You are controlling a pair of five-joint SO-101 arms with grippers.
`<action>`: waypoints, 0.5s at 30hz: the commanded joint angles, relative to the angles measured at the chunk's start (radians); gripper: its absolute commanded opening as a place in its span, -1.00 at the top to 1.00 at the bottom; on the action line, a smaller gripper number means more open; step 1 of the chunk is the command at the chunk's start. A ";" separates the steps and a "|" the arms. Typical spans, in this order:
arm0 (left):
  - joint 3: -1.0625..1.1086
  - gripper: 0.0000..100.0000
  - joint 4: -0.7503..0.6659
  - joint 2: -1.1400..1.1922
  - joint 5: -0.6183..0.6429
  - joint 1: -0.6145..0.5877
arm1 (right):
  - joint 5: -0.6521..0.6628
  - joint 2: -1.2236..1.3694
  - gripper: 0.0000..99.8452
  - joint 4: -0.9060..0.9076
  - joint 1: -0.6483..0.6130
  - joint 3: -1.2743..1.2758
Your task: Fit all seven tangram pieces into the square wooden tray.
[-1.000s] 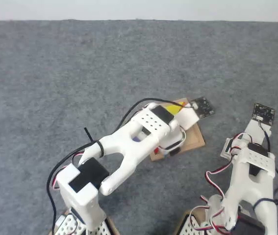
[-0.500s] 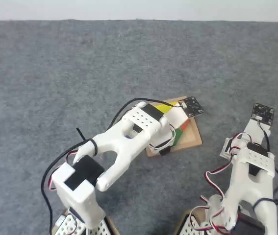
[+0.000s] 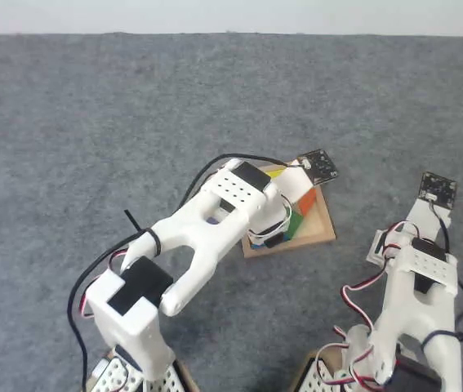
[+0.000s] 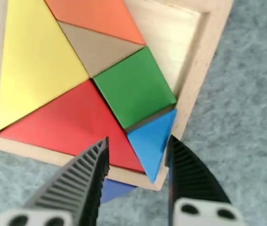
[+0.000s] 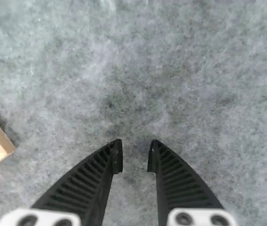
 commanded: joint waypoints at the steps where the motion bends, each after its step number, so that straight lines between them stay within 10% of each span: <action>1: -0.047 0.63 0.009 -0.005 -0.012 -0.008 | 0.012 -0.002 0.79 -0.012 -0.013 -0.026; 15: -0.047 0.63 0.011 -0.014 -0.055 -0.094 | 0.012 -0.002 0.79 -0.008 -0.038 -0.025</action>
